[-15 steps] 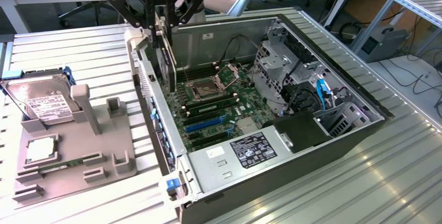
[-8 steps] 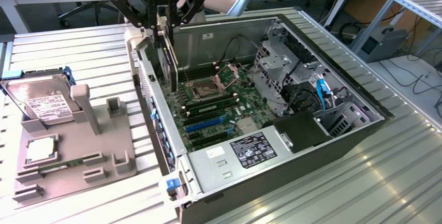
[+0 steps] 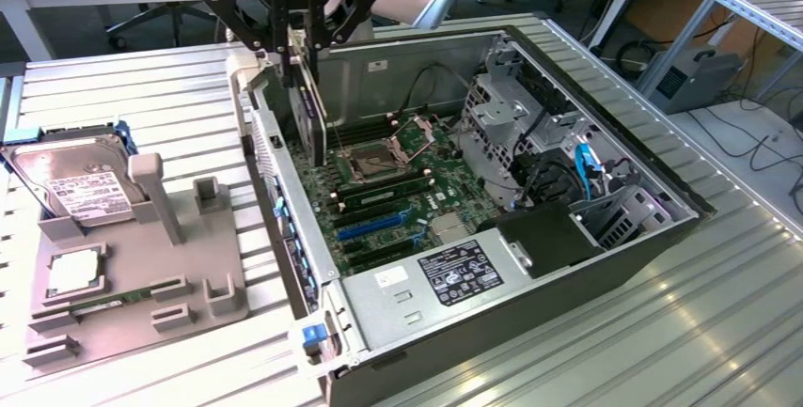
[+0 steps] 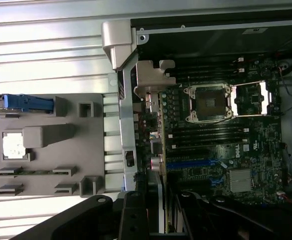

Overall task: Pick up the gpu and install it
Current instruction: 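Pick up the gpu and move the gpu toward the slot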

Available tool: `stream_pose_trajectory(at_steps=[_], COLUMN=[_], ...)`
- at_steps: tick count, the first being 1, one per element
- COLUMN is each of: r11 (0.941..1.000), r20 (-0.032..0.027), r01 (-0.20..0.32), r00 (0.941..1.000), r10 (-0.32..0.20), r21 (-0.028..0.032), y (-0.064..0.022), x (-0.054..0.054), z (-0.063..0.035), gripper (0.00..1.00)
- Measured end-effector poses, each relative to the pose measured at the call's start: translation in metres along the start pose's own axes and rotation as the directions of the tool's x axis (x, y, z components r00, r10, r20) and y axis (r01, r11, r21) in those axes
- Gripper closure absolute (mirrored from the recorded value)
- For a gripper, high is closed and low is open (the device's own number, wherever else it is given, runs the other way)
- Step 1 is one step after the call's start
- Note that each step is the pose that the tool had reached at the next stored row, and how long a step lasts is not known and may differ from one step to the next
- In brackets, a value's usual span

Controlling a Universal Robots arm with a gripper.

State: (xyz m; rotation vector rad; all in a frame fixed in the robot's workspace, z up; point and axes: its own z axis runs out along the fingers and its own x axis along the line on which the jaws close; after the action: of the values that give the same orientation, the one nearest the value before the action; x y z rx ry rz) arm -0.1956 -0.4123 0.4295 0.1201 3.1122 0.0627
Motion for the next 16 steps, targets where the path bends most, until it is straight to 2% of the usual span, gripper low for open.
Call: stream_pose_trajectory(at_steps=[16], r11=[1.0], r20=[0.0001], r01=[0.0], r00=[1.0], r10=[0.0], r21=[0.0018], y=[0.0005], x=[-0.0069], z=[0.0013], gripper=[0.73])
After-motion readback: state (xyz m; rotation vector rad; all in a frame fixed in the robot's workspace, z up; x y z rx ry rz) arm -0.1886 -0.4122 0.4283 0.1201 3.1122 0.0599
